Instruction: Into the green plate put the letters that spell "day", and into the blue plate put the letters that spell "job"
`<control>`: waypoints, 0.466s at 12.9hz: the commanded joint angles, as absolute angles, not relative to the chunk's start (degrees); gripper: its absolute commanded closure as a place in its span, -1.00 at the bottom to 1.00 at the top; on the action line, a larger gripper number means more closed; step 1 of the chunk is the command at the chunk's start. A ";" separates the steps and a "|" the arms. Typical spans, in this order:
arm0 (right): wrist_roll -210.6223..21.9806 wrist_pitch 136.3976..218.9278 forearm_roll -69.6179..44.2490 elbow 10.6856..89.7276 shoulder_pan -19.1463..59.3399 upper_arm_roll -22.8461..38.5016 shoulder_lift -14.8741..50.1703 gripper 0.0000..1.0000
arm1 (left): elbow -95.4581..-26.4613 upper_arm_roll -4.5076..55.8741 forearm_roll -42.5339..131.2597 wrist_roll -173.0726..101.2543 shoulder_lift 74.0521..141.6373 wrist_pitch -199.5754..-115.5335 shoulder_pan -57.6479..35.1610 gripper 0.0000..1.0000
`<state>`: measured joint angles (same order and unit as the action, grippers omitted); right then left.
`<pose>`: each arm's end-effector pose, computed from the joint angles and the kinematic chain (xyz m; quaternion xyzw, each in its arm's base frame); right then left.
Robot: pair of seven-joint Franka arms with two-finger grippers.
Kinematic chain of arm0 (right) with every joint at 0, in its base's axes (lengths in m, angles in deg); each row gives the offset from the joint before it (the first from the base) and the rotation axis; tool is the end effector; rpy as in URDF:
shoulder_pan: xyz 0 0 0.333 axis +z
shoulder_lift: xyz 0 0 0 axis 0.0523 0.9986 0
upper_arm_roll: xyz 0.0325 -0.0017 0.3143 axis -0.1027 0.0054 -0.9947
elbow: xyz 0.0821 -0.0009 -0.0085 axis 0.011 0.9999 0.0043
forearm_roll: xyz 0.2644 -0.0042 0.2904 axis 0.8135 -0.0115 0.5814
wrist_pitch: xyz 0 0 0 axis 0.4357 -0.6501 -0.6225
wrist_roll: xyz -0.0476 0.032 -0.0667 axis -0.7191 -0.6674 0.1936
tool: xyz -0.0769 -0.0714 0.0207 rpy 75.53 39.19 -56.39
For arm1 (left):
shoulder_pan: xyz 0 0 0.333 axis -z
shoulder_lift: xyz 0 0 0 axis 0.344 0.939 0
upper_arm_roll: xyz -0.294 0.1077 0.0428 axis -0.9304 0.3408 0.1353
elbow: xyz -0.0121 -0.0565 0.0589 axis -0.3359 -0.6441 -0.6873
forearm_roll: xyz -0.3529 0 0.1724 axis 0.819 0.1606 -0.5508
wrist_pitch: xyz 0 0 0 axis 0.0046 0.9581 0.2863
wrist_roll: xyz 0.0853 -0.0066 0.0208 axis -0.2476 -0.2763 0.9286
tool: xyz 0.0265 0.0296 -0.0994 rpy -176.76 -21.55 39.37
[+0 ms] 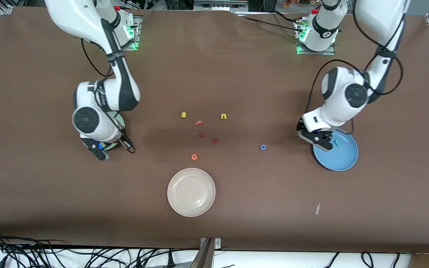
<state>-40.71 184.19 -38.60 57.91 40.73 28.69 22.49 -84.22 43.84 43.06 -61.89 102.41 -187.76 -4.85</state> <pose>0.6019 0.1459 0.2632 0.9296 -0.3577 -0.0564 0.0685 0.5589 -0.1512 0.2437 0.9677 -0.2464 0.0373 0.0373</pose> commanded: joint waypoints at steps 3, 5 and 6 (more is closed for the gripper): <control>-58.76 198.05 -37.75 77.53 41.14 33.75 13.26 0.48 | -73.50 44.54 47.41 -56.09 110.86 -188.22 1.14 -0.15; -59.67 201.26 -37.75 79.68 41.14 33.76 13.60 -0.99 | -72.69 44.54 47.41 -51.09 112.27 -188.22 3.42 -0.15; -59.67 200.39 -37.75 79.59 41.14 33.84 13.43 -1.00 | -71.47 44.62 47.24 -49.41 113.24 -188.31 4.83 -0.15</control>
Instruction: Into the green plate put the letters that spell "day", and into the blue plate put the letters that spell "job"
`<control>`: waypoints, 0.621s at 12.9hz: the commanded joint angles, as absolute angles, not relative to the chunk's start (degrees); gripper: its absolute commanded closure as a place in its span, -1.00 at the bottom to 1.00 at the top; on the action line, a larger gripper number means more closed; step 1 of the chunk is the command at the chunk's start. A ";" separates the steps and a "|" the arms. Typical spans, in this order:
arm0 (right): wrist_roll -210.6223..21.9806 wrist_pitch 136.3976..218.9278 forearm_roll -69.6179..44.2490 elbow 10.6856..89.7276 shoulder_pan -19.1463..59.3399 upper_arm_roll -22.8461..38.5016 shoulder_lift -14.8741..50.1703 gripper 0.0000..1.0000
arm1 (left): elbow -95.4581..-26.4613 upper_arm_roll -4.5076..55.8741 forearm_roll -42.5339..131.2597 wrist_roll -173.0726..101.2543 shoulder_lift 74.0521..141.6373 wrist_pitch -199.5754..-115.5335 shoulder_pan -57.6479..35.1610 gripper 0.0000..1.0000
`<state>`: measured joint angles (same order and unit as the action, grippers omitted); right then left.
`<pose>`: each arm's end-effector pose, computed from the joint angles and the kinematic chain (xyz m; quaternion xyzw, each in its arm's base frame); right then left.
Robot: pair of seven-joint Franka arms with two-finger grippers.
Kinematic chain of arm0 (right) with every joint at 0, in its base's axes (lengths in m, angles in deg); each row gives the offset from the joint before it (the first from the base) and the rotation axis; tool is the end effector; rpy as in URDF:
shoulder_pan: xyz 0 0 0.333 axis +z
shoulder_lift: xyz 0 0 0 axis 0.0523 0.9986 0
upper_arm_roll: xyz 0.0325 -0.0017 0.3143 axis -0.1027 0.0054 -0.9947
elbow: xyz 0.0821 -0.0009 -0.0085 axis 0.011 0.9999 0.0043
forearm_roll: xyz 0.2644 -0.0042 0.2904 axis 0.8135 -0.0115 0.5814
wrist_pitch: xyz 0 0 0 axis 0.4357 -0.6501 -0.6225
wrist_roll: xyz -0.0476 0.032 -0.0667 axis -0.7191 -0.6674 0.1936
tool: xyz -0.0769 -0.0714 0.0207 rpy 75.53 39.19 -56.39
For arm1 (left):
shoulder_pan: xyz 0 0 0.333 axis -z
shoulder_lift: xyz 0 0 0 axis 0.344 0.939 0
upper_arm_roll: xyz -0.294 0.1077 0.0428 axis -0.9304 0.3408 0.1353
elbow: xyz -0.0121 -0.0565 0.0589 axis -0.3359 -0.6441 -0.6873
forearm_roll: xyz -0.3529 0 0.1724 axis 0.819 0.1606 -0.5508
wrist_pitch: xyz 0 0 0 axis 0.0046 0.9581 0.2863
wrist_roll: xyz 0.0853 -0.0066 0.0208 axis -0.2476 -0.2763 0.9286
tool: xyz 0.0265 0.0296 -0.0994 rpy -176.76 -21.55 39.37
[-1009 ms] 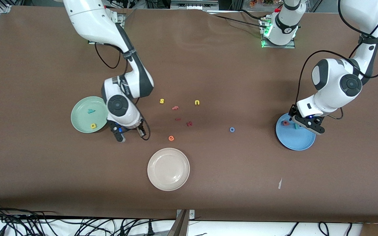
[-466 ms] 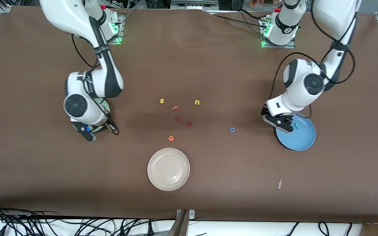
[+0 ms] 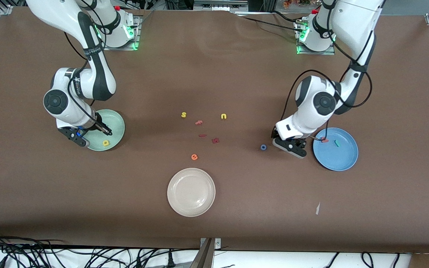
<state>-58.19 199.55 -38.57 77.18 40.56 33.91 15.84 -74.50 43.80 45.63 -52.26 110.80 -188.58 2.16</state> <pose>0.5415 0.0551 0.2255 0.9580 -0.2789 -0.0402 0.0528 0.5796 -0.2354 0.2241 0.9756 -0.2063 0.0485 0.0577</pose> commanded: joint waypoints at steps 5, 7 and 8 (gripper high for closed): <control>-59.93 184.95 -37.84 71.88 41.23 35.06 10.71 -1.00 | -68.74 46.29 47.15 -48.16 118.69 -191.46 9.41 -0.19; -62.46 178.01 -37.84 67.75 41.23 36.56 9.05 -1.00 | -68.83 46.29 47.06 -48.25 119.57 -191.91 9.41 -0.21; -64.74 172.92 -37.84 64.94 41.23 38.05 7.47 -1.00 | -69.00 46.29 46.97 -48.25 119.84 -191.91 9.41 -0.21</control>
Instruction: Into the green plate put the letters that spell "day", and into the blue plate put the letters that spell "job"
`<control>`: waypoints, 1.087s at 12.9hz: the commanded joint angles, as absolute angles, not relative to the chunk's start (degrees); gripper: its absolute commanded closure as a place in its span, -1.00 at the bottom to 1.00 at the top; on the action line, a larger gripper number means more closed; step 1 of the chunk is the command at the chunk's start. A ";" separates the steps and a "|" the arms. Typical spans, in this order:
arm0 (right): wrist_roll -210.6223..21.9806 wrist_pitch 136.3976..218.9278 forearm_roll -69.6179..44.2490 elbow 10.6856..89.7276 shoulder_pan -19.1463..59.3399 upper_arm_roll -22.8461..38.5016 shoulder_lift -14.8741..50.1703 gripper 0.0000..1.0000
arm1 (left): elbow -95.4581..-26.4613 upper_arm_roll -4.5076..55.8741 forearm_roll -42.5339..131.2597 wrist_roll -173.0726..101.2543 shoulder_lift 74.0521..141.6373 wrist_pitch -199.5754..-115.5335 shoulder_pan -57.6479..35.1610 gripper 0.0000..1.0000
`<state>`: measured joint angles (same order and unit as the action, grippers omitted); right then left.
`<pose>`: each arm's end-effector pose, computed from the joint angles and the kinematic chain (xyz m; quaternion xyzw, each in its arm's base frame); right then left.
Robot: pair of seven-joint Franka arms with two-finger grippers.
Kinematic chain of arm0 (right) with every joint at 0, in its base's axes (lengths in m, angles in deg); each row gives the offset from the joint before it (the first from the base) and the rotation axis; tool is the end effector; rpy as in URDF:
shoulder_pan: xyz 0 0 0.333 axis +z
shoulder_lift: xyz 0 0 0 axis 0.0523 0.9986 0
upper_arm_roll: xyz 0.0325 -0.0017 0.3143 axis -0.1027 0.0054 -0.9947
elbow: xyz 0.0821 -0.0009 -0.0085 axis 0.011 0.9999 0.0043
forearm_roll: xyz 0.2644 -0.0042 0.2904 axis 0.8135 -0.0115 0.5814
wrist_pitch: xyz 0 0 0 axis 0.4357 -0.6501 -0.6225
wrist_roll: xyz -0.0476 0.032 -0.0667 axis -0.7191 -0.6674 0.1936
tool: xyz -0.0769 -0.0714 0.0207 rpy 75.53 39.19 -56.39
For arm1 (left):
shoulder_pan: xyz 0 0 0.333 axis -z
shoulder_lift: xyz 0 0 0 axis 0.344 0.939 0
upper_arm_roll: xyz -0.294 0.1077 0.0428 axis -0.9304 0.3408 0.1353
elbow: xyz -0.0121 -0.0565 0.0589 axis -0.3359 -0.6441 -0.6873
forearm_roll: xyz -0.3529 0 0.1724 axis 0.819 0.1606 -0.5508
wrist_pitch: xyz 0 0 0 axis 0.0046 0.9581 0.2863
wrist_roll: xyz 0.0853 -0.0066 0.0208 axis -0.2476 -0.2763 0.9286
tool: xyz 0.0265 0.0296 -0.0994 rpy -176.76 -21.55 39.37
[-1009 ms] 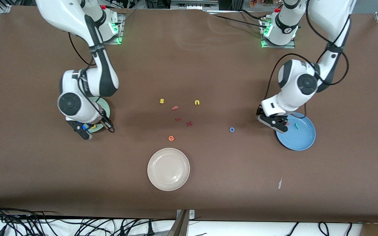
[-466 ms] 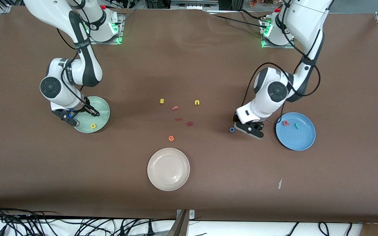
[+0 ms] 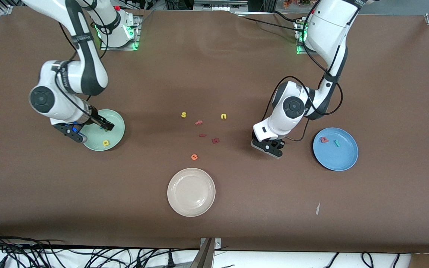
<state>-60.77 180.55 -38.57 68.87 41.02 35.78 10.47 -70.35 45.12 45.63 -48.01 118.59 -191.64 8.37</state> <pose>0.5578 0.0615 0.3049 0.9600 -0.2584 -0.1035 0.0300 0.5690 -0.2892 0.1720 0.9752 -0.2116 0.0413 0.0498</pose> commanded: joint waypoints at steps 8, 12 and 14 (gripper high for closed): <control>-90.69 148.35 -43.37 38.13 41.58 45.71 6.31 -1.00 | -69.35 47.08 46.71 -49.04 119.67 -191.83 9.41 0.57; -90.96 148.61 -43.73 28.55 41.85 45.35 11.05 -1.00 | -71.45 47.79 46.53 -49.47 113.11 -188.42 5.75 0.59; -91.57 148.27 -42.85 28.17 40.71 44.83 10.54 -1.00 | -74.78 47.70 46.45 -58.12 106.25 -183.24 -1.36 0.59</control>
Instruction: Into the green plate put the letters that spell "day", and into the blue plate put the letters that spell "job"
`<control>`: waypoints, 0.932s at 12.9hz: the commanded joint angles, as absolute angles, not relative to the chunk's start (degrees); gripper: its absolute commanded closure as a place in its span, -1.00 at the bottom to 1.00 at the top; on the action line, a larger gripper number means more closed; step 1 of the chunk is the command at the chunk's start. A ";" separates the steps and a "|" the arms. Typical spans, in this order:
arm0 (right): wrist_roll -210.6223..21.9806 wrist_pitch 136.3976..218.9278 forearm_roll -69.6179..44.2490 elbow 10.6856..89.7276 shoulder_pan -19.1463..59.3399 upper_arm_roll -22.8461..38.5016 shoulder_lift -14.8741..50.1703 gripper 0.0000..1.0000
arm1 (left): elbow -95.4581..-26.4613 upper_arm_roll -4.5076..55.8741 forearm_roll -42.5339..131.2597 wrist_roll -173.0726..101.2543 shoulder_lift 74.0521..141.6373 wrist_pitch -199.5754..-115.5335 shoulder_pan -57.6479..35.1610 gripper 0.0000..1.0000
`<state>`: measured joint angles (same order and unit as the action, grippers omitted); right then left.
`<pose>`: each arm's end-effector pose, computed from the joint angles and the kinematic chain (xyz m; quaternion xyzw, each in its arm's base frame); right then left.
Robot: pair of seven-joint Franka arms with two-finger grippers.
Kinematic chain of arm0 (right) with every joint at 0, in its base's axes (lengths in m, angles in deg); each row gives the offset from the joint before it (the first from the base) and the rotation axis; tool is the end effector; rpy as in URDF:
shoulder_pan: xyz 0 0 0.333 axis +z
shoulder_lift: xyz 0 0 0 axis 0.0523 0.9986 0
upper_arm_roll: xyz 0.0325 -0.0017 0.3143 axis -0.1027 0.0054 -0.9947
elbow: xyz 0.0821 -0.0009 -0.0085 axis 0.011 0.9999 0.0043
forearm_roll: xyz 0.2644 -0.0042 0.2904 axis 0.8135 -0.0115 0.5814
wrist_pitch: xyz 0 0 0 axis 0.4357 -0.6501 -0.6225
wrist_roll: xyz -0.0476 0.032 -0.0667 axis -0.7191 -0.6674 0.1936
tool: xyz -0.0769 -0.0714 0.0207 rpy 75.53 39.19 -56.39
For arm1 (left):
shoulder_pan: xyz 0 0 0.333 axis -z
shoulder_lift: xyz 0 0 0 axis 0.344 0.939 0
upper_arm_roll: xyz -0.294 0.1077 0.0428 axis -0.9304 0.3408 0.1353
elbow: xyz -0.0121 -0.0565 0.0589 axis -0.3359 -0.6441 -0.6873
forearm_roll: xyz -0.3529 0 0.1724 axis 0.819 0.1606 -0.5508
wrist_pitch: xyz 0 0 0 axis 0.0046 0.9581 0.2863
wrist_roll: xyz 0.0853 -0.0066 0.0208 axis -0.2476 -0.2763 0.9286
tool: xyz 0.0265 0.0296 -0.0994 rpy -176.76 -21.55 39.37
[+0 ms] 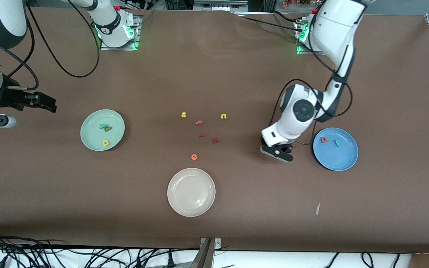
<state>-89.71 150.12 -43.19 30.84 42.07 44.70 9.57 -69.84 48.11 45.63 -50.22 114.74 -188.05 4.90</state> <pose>0.6134 0.0350 0.5848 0.9989 -0.0174 -0.0281 0.0337 0.6030 -0.2291 0.2133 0.9808 -0.1831 0.0539 0.0395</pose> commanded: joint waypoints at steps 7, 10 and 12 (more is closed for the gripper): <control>-93.34 145.72 -46.81 32.10 3.92 6.90 2.91 -1.00 | -85.70 47.70 46.45 -74.62 97.60 -182.33 -13.43 0.37; -93.16 154.91 -47.77 48.61 1.33 4.05 -9.39 -1.00 | -85.88 47.70 46.45 -74.44 98.31 -182.33 -13.44 -0.68; -92.11 156.44 -48.73 49.45 1.94 4.14 -10.21 -1.00 | -86.66 47.70 46.53 -74.18 98.31 -182.42 -13.70 -1.00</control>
<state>-92.83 153.26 -47.18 43.79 2.10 5.41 -5.92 -85.81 48.10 45.63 -72.99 98.54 -181.80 -13.03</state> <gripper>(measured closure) 0.000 0.383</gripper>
